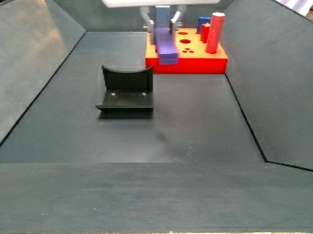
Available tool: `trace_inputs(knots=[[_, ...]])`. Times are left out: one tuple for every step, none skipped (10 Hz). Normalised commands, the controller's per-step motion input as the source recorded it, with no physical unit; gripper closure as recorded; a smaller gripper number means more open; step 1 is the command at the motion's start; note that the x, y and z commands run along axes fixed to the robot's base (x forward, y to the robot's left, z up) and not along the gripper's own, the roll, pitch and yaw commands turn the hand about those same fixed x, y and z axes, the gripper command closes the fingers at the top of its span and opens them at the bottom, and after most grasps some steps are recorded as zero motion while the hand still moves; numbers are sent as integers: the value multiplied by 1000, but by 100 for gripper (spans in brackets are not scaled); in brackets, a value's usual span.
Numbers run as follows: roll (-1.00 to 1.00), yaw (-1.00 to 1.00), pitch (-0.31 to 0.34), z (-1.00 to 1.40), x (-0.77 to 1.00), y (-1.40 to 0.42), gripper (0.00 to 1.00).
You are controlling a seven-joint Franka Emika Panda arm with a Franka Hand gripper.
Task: Pick up the rectangle object. Move up. Place the rectangle object on the fixture. Regrasp the rectangle object. Move to above the board. Insert the rectangle object.
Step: Place the rectangle object on the fixture.
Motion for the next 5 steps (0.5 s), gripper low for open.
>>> trace_inputs(knots=[[52,-459,141,-52,1000,-165,100],[40,-293,150,-35,971,-120,100],[-1000,-90,-97,526,927,128,100],[-1000,-75,-96,521,860,146,100],[-1000,-69,-68,261,613,114,100]])
